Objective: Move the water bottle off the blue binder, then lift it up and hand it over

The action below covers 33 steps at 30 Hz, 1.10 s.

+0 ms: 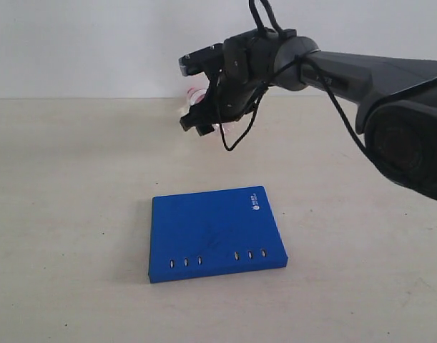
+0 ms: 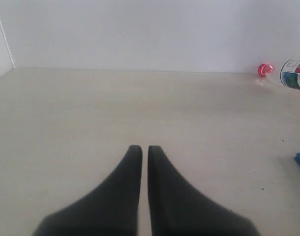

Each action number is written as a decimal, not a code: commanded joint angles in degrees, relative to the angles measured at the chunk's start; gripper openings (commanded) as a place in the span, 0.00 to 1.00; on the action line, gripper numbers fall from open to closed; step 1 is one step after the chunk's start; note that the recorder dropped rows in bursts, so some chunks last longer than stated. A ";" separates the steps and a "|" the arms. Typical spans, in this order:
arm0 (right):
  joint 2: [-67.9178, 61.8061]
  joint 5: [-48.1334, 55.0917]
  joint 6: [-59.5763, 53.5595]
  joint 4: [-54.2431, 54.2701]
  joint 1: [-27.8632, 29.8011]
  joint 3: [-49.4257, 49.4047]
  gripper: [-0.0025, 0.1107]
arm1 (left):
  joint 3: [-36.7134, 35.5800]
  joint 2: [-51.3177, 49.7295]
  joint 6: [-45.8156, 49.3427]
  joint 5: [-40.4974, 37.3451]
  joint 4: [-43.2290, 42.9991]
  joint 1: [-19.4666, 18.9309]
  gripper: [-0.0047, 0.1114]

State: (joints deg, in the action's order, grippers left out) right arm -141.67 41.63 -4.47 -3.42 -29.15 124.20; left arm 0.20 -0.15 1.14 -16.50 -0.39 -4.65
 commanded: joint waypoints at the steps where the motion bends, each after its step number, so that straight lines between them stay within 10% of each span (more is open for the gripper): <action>1: 3.27 0.88 -5.90 3.42 -0.11 0.46 0.02 | -0.20 0.15 0.35 0.18 0.39 0.21 0.08; 20: 11.44 12.77 -8.45 1.21 1.32 -0.81 0.02 | -0.20 0.15 0.35 0.18 0.39 0.21 0.08; 33: 29.45 6.38 -13.32 -0.68 8.84 -32.38 0.02 | -0.20 0.15 0.35 0.18 0.39 0.21 0.08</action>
State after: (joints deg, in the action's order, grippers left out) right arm -116.90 44.29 -14.30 -2.72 -23.50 93.88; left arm 0.20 -0.15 1.14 -16.50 -0.39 -4.65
